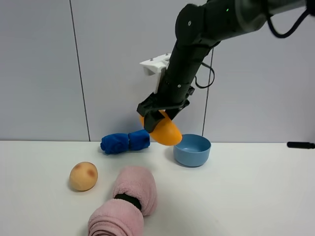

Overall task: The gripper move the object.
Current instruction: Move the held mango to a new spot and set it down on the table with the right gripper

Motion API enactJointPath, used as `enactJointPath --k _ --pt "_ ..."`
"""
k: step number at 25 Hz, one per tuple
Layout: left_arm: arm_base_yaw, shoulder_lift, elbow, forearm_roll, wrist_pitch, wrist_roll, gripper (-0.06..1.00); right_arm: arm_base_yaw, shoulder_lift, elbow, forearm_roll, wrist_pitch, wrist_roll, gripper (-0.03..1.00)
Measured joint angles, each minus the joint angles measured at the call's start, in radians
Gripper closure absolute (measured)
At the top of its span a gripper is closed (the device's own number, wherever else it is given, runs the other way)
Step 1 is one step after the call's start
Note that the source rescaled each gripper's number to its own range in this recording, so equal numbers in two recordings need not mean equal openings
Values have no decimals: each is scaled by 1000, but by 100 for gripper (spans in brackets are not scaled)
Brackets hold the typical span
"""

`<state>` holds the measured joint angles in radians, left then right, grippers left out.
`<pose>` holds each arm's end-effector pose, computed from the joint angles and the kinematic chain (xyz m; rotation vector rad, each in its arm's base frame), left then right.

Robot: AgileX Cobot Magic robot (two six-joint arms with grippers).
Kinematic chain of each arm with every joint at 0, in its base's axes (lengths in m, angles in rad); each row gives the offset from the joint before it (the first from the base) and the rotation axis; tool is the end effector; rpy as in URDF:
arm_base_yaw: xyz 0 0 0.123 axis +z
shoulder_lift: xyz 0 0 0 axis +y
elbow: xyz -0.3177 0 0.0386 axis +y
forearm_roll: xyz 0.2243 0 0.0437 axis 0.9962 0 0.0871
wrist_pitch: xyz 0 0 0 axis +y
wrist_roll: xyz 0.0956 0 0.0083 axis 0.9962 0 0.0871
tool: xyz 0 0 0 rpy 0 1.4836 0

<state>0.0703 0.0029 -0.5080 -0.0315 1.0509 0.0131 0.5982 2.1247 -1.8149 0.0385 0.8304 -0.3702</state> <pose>-0.0561 -0.0066 0.2668 -0.0567 2.0282 0.0150 0.3904 0.2694 0.2628 -1.2020 2.3374 0.1253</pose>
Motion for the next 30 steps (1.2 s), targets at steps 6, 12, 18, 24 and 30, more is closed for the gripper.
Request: enactJointPath --k 6,12,18,24,30 --pt "0 0 0 0 0 0 -6 27 64 -13 -8 -78 -221 97" --pt "0 0 0 1 0 0 -6 30 85 -15 -9 -119 -333 97" --pt "0 0 0 1 0 0 -6 30 137 -15 -5 -122 -336 97" --pt "0 0 0 1 0 0 -6 30 172 -15 -3 -174 -336 97" --pt "0 0 0 1 0 0 -6 30 205 -15 4 -180 -336 97"
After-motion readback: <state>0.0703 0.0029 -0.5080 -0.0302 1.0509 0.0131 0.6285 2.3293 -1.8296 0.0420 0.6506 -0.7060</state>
